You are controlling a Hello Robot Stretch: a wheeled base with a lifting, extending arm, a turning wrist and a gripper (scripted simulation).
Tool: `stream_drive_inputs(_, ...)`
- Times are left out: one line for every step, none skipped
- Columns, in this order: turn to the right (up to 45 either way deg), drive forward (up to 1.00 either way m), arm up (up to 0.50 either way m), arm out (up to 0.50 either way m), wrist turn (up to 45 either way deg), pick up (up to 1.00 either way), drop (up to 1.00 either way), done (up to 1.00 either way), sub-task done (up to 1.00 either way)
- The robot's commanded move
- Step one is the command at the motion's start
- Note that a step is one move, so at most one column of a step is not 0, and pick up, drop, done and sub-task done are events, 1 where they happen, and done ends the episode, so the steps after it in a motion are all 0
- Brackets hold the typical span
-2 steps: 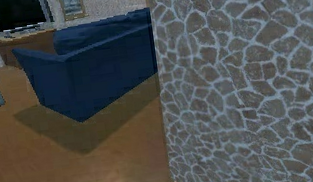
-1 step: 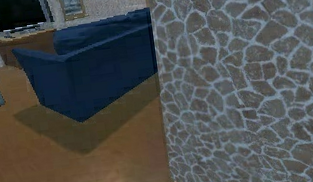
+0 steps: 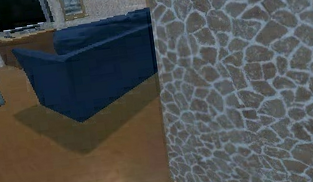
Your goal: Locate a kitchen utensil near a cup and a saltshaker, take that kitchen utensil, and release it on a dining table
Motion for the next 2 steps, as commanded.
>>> stream_drive_inputs(0.0,0.00,0.00,-0.08,0.0,0.00,0.00,0.00,0.00)
stream_drive_inputs(0.0,0.00,0.00,0.00,0.0,0.00,0.00,1.00,0.00)
